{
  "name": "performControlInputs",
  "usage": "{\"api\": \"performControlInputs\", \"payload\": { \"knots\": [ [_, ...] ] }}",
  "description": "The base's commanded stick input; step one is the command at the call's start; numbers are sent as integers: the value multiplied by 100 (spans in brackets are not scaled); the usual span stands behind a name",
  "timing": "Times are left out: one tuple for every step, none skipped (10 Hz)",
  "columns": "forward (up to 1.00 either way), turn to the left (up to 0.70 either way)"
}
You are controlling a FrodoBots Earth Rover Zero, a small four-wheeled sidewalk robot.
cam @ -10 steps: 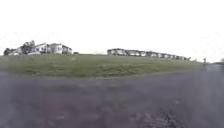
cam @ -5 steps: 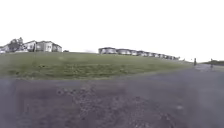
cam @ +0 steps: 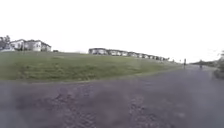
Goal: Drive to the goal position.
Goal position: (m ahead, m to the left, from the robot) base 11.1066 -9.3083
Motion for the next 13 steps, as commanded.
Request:
{"api": "performControlInputs", "payload": {
  "knots": [
    [70,-34],
    [70,-34],
    [70,-34],
    [70,-34],
    [70,-34],
    [70,-34],
    [70,-34],
    [70,-34],
    [70,-34],
    [70,-34],
    [70,-34],
    [70,-34],
    [70,-34]
  ]
}}
